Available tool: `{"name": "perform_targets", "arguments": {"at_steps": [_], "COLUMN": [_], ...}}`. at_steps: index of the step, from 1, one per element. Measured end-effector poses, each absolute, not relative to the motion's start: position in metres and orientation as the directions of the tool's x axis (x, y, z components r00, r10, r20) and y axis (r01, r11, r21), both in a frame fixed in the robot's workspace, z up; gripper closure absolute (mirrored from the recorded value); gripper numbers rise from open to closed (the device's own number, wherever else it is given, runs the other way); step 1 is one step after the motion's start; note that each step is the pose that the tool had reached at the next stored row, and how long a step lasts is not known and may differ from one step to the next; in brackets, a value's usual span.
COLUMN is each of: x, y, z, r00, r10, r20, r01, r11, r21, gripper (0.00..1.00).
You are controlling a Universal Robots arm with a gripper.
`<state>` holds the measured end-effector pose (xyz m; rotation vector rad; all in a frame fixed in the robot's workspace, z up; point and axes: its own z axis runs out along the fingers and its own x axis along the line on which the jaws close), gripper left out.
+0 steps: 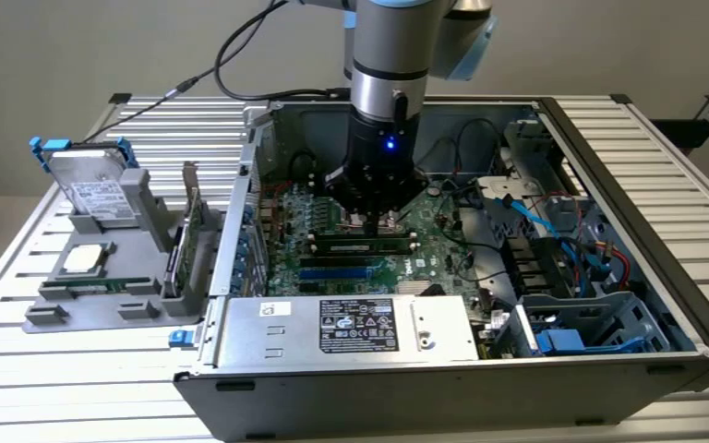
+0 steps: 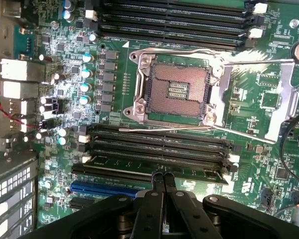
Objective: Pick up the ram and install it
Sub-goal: 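Press down the ram until it locks into place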
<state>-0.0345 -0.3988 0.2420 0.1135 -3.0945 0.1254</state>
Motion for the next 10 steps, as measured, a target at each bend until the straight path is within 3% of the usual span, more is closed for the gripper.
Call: {"name": "perform_targets", "arguments": {"at_steps": [10], "x": [-0.0345], "y": [-0.3988], "z": [0.2420], "r00": [-0.999], "r10": [-0.028], "r20": [0.035], "r01": [-0.031], "r11": [0.996], "r21": [-0.080], "gripper": [0.90]}}
